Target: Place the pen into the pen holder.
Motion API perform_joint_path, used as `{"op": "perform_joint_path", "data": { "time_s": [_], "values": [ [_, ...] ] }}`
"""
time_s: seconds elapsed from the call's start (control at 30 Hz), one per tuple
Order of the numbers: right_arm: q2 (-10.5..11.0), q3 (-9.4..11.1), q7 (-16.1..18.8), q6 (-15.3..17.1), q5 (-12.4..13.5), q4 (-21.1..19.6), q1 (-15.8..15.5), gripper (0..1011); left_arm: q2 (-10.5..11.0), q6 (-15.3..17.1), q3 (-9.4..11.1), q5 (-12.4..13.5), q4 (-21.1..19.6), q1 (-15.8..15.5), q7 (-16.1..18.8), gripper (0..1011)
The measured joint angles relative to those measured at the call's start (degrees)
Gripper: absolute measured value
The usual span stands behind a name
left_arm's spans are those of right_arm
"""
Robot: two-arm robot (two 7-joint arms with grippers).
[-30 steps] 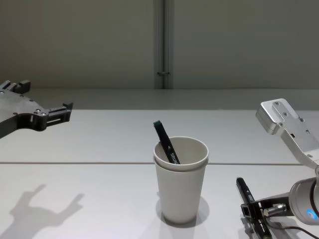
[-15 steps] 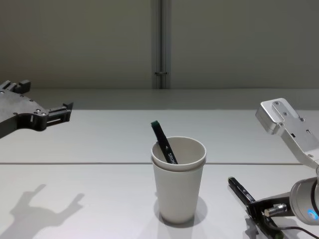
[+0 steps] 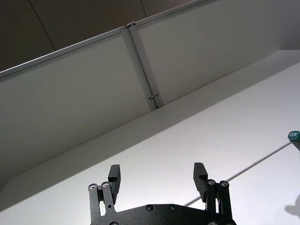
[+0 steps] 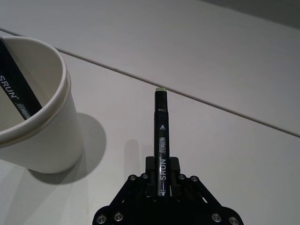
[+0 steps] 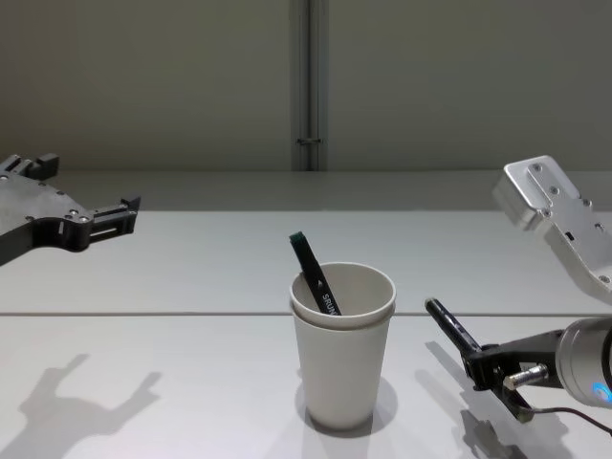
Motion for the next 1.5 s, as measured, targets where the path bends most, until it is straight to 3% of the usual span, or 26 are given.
{"op": "perform_joint_path", "data": {
  "time_s": [0.5, 0.8, 0.93, 1.5],
  "values": [
    [0.8, -0.3, 1.4, -12.8, -0.5, -4.3, -1.9, 178, 0.0, 0.0, 0.0, 0.0, 0.0, 0.0, 0.0, 1001],
    [1.8, -2.0, 2.2, -22.9, 0.8, -5.4, -2.5, 178, 0.0, 0.0, 0.0, 0.0, 0.0, 0.0, 0.0, 1002],
    [1.8, -2.7, 2.4, -25.9, 1.4, -5.1, -2.3, 179, 0.0, 0.0, 0.0, 0.0, 0.0, 0.0, 0.0, 1001],
    [1.6, -5.9, 2.5, -32.4, 2.4, -2.6, -0.4, 179, 0.0, 0.0, 0.0, 0.0, 0.0, 0.0, 0.0, 1001]
  ]
}}
